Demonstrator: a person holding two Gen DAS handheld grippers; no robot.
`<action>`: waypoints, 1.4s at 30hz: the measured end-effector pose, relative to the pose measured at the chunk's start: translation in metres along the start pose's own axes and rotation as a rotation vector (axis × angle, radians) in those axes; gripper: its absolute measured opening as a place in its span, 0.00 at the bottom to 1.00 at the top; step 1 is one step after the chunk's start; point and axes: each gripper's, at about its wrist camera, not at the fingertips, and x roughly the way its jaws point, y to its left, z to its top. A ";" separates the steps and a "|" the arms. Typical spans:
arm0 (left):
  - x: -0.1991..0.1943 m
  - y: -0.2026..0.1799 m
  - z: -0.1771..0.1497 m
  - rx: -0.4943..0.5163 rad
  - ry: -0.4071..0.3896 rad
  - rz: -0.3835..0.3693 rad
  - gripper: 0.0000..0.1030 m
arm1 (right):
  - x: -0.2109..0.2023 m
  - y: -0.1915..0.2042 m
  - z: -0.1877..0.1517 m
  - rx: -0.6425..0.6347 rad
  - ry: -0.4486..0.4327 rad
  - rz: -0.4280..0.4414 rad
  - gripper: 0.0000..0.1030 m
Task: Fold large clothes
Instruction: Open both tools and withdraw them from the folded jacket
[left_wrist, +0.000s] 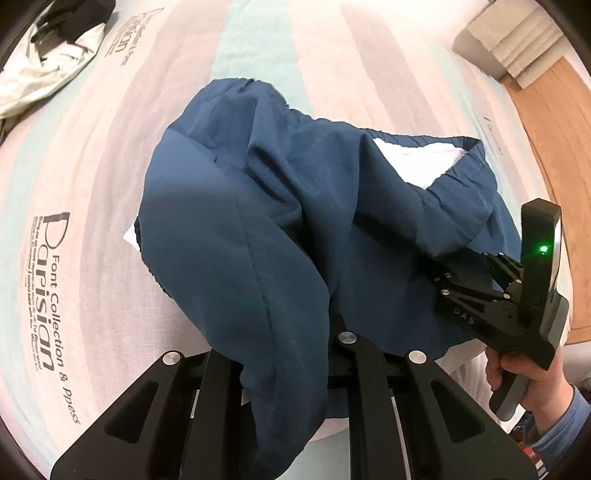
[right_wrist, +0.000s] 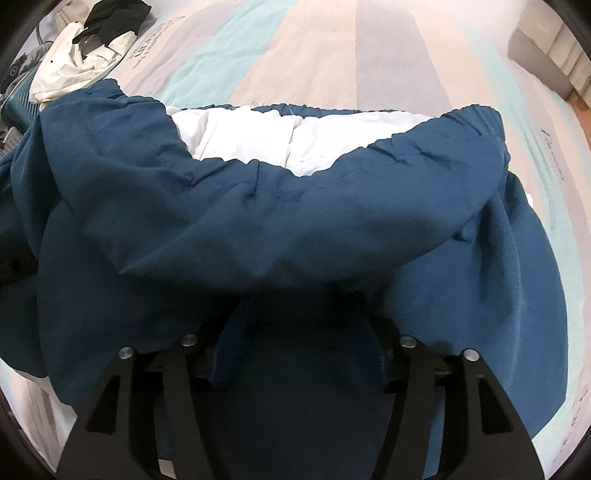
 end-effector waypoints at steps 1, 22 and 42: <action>0.000 -0.003 0.001 0.002 -0.003 0.000 0.12 | -0.001 -0.001 0.000 0.006 -0.004 -0.004 0.67; -0.042 -0.070 0.005 0.086 -0.060 0.046 0.12 | -0.062 -0.063 -0.017 0.108 -0.106 -0.049 0.82; -0.039 -0.208 0.017 0.036 -0.083 0.120 0.12 | -0.115 -0.216 -0.034 0.129 -0.141 -0.056 0.82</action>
